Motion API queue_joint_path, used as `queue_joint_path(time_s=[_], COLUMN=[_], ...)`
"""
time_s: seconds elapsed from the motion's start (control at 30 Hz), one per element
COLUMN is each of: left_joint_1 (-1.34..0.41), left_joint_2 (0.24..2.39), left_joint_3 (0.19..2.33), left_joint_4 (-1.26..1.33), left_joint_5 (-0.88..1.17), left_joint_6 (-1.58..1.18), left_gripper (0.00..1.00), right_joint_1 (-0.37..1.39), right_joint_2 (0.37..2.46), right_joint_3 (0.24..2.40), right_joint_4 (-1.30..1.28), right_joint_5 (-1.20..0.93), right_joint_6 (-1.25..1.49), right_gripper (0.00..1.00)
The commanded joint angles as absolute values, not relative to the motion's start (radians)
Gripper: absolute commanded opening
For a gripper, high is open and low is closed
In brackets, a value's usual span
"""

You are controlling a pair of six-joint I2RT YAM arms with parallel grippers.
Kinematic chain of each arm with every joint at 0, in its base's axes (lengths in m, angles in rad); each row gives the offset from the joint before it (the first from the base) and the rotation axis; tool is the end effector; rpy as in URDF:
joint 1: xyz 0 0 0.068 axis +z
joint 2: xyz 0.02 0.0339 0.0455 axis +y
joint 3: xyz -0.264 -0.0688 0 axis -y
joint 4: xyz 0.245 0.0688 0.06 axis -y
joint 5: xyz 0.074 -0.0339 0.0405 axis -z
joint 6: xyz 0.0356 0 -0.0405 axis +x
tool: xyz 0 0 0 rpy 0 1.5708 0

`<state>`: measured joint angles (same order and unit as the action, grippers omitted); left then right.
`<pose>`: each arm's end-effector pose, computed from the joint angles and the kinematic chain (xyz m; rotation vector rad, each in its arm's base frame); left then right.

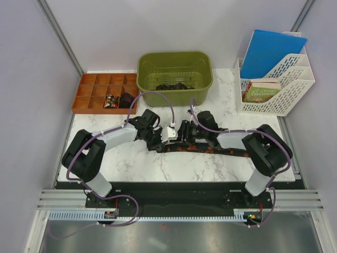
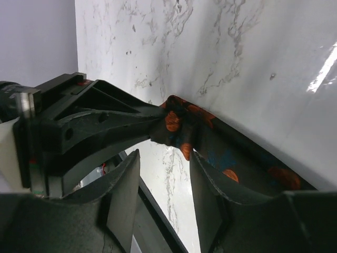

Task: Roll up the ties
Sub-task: Roll the tie at the center of the board.

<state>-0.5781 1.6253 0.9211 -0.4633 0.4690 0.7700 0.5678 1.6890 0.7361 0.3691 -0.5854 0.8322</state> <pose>0.2437 -0.1782 0.1669 1.7495 1.9833 -0.5764 0.2664 0.1932 0.1536 -0.0687 2.4087 1.3725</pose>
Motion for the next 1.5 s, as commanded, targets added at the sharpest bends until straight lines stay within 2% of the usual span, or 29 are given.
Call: queue_joint_path(time_s=[0.0, 0.23, 0.6, 0.8, 0.83, 0.87, 0.93, 1.2, 1.33, 1.47], left_joint_1=[-0.575, -0.581, -0.589, -0.592, -0.594, -0.594, -0.598, -0.640, -0.653, -0.657], left_joint_2=[1.603, 1.595, 1.589, 1.551, 1.545, 1.542, 1.534, 1.549, 1.557, 1.577], left_joint_3=[0.899, 0.877, 0.861, 0.838, 0.835, 0.831, 0.833, 0.854, 0.874, 0.888], left_joint_4=[-0.457, -0.411, -0.384, -0.373, -0.373, -0.371, -0.374, -0.379, -0.379, -0.379], left_joint_5=[0.430, 0.431, 0.393, 0.391, 0.393, 0.391, 0.391, 0.376, 0.374, 0.365], left_joint_6=[0.701, 0.658, 0.641, 0.644, 0.649, 0.652, 0.661, 0.666, 0.663, 0.658], left_gripper=[0.23, 0.23, 0.23, 0.23, 0.23, 0.23, 0.23, 0.22, 0.22, 0.23], right_joint_1=[0.598, 0.632, 0.653, 0.655, 0.657, 0.655, 0.658, 0.666, 0.667, 0.669], right_joint_2=[1.772, 1.805, 1.881, 1.933, 1.939, 1.944, 1.948, 1.974, 1.983, 1.993], right_joint_3=[0.759, 0.761, 0.787, 0.805, 0.814, 0.821, 0.828, 0.830, 0.830, 0.822], right_joint_4=[0.538, 0.532, 0.523, 0.572, 0.571, 0.575, 0.577, 0.624, 0.611, 0.600], right_joint_5=[-0.577, -0.561, -0.584, -0.604, -0.606, -0.610, -0.612, -0.629, -0.626, -0.621], right_joint_6=[0.936, 0.927, 0.991, 1.029, 1.034, 1.043, 1.049, 1.098, 1.091, 1.075], right_gripper=[0.49, 0.54, 0.53, 0.42, 0.44, 0.50, 0.54, 0.56, 0.51, 0.40])
